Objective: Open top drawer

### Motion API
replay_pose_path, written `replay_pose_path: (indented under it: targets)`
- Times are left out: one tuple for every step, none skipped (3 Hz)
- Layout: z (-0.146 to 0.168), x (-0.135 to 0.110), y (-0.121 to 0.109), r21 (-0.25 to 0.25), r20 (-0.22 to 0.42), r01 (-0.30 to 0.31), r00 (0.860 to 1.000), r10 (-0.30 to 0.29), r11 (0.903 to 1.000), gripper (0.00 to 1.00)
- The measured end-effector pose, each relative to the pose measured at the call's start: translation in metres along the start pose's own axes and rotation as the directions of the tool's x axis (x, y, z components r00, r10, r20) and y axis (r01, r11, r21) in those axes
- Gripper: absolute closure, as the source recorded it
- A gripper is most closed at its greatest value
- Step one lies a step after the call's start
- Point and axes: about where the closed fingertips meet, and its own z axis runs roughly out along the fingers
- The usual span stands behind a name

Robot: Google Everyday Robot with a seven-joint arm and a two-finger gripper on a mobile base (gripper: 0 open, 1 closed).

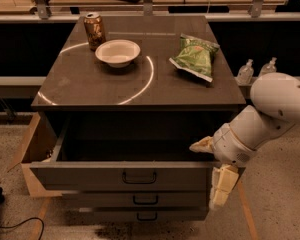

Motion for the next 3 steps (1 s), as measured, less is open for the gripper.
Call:
replay_pose_path:
  targets:
    - [0.001,-0.003,0.017,-0.073,-0.008,0.008,1.0,-0.008,0.9973,0.0]
    - [-0.006,-0.012,0.018,-0.096,-0.005,0.014,1.0,-0.015,0.9953,0.0]
    - [-0.019,-0.019,0.007,-0.075,0.005,0.02,1.0,-0.019,0.997,0.18]
